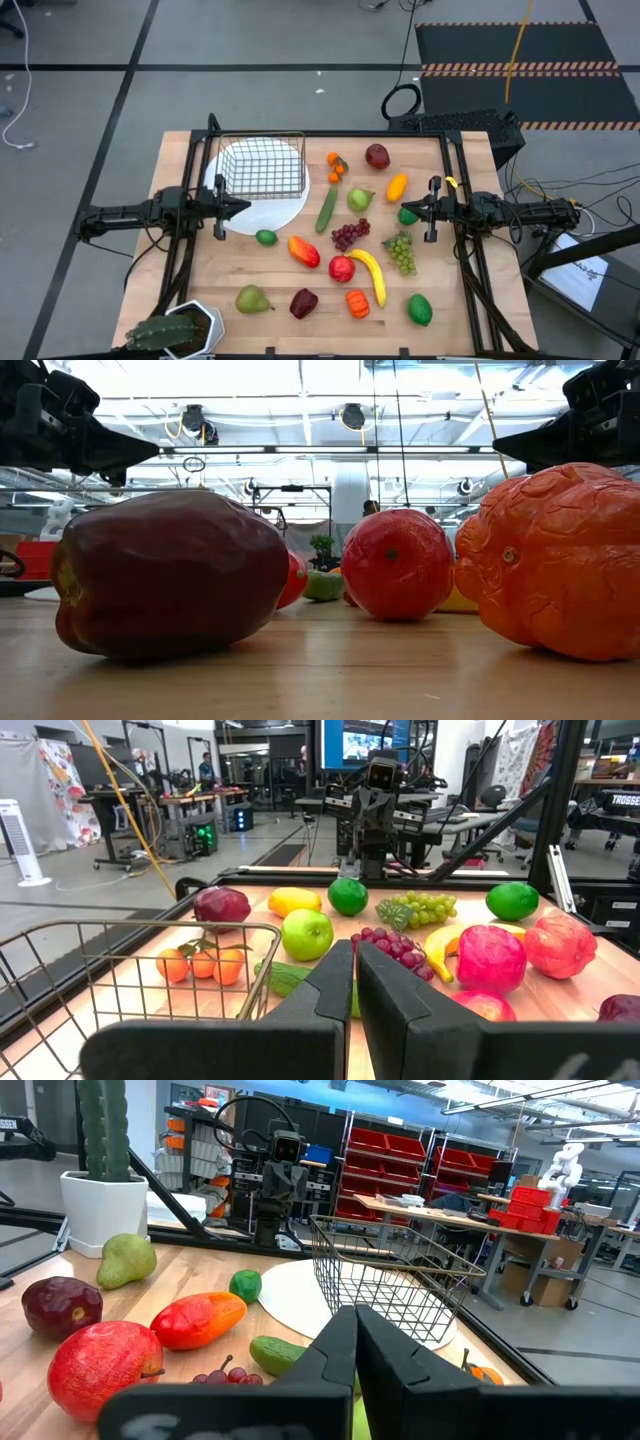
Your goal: Build produce basket
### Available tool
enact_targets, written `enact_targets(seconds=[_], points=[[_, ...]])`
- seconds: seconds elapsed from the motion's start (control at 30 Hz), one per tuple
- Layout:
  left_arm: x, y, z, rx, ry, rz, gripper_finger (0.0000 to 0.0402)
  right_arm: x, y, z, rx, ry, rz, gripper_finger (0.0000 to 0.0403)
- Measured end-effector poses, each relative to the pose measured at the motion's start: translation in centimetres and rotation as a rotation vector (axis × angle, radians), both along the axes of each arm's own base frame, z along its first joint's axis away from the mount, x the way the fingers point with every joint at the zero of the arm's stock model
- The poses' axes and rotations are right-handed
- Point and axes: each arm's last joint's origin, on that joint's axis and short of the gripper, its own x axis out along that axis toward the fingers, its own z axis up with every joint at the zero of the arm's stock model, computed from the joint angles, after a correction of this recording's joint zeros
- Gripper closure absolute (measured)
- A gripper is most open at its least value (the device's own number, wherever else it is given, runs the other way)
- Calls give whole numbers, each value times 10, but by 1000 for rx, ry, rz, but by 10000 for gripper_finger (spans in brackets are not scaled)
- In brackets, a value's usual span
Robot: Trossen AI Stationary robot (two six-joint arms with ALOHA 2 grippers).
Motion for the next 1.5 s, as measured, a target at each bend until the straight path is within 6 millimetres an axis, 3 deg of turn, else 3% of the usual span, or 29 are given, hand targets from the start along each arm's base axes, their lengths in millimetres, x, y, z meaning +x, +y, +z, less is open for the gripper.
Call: enact_targets(seconds=[0.33,0.6,0.73,1.1,1.5], points=[[0,0,1,-11,-12,0,380,0,0,0,0,0,0,403],[-2,0,12,-192,-94,-13,382,0,0,0,0,0,0,403],[-9,-1,43,-144,-138,-14,398,0,0,0,0,0,0,403],[-23,0,148,-104,7,48,399,0,0,0,0,-2,0,403],[-8,2,246,-107,141,105,398,0,0,1,0,-5,0,403]])
